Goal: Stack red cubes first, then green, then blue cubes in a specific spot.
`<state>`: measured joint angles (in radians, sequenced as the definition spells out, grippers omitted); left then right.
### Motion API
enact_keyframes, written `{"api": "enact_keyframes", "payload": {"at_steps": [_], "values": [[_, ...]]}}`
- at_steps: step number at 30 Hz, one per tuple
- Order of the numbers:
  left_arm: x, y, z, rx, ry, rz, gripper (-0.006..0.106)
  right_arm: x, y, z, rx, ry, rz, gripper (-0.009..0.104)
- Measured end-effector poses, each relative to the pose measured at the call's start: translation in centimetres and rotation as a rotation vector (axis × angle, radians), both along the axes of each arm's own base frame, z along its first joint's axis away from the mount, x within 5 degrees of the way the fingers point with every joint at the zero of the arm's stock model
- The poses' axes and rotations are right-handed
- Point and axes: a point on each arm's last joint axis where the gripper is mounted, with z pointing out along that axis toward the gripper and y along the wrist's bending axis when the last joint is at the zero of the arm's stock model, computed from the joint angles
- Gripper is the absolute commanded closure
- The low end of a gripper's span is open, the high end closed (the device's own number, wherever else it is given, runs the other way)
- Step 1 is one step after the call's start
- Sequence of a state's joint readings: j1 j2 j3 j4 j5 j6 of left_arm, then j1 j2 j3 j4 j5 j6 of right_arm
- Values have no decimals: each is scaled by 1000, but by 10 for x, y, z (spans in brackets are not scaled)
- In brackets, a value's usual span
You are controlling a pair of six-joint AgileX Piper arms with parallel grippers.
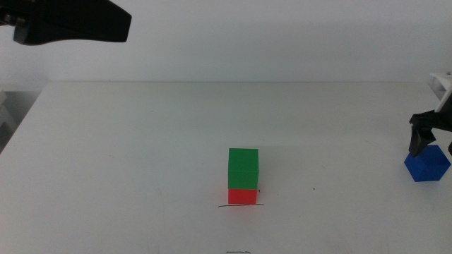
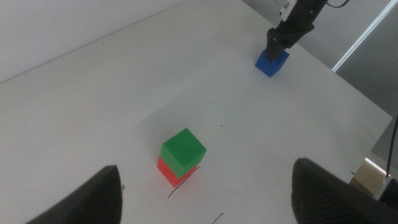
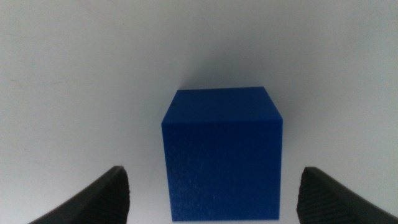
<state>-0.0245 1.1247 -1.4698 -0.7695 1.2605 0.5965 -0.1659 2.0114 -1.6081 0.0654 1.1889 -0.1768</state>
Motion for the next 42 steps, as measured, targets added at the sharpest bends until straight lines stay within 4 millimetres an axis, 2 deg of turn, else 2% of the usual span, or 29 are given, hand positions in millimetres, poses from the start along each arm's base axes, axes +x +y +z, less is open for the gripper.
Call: {"api": "enact_keyframes", "payload": {"at_steps": [14, 19, 22, 25, 29, 30, 31, 34, 36, 42], "values": [[0, 0, 0, 0, 0, 0, 7, 8, 1, -27, -11, 40, 14, 14], [0, 0, 0, 0, 0, 0, 7, 9, 0, -34, -9, 57, 14, 20], [0, 0, 0, 0, 0, 0, 7, 9, 0, -37, -9, 63, 14, 31], [0, 0, 0, 0, 0, 0, 7, 9, -1, -38, -17, 68, 18, 48], [0, 0, 0, 0, 0, 0, 7, 9, -1, -38, -24, 69, 20, 78], [0, 0, 0, 0, 0, 0, 7, 9, -1, -38, -24, 71, 20, 94], [0, 0, 0, 0, 0, 0, 7, 8, -1, -38, -23, 77, 20, 96], [0, 0, 0, 0, 0, 0, 7, 5, -1, -33, -20, 92, 20, 96], [0, 0, 0, 0, 0, 0, 7, 3, 1, -21, -24, 75, 11, 96], [0, 0, 0, 0, 0, 0, 7, -15, 17, 37, -61, -52, -29, 96]]}}
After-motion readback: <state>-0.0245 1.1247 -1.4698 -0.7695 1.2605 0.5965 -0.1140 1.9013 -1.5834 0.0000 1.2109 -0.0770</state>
